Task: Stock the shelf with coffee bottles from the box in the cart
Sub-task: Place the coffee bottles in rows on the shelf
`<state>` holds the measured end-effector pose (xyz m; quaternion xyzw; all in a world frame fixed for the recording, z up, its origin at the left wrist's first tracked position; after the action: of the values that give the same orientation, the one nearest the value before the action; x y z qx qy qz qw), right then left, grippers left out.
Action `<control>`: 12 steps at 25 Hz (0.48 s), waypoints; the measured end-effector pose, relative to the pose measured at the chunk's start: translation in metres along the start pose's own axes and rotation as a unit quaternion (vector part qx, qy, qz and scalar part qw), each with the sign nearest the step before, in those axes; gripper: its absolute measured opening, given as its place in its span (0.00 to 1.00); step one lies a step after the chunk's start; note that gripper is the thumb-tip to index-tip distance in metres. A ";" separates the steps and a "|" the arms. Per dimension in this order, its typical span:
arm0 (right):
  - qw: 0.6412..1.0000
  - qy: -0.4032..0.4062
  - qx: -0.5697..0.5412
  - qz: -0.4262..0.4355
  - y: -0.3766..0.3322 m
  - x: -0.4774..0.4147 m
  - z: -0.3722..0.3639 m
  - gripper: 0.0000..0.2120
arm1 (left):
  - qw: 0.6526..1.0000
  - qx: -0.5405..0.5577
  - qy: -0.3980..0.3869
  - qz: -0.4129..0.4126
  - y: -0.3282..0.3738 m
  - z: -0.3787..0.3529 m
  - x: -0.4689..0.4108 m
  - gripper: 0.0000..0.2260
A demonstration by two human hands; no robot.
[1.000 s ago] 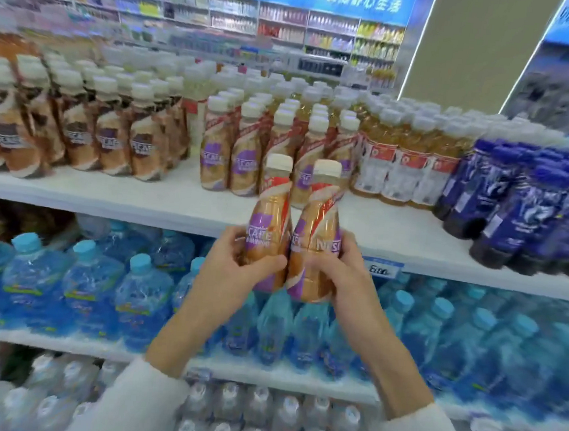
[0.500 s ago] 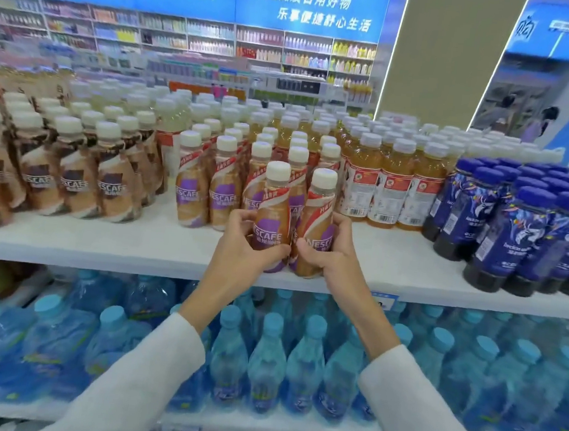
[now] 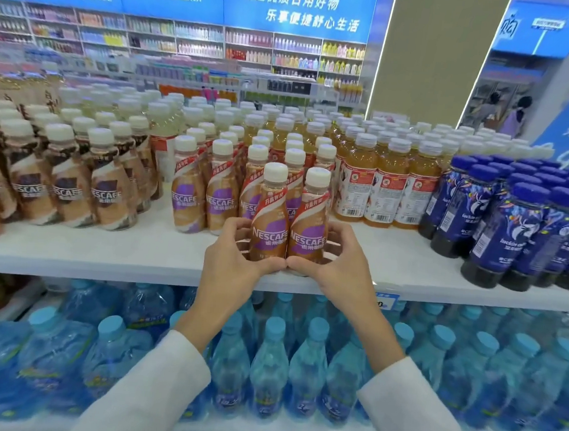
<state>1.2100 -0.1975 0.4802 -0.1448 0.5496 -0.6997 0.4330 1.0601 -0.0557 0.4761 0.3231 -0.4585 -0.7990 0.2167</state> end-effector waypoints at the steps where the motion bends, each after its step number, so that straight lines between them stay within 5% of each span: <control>1: 1.000 0.002 0.002 0.002 -0.001 0.001 -0.001 0.36 | 1.000 -0.001 0.003 -0.003 0.000 0.000 0.001 0.33; 12: 0.993 0.095 0.031 -0.060 0.019 -0.028 0.039 0.29 | 0.999 0.014 0.032 0.010 -0.018 0.026 0.007 0.30</control>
<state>1.2609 -0.2015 0.4840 -0.0971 0.5565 -0.7518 0.3402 1.0355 -0.0357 0.4675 0.3473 -0.4653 -0.7797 0.2346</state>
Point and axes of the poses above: each hand's wrist, its own x-axis away from the middle knuckle, its own z-axis out of the back of the hand, y = z × x, the point moved 9 cm from there along -x, towards the middle knuckle, and after that the axes turned 12 degrees about -y, right-handed, at the moved point
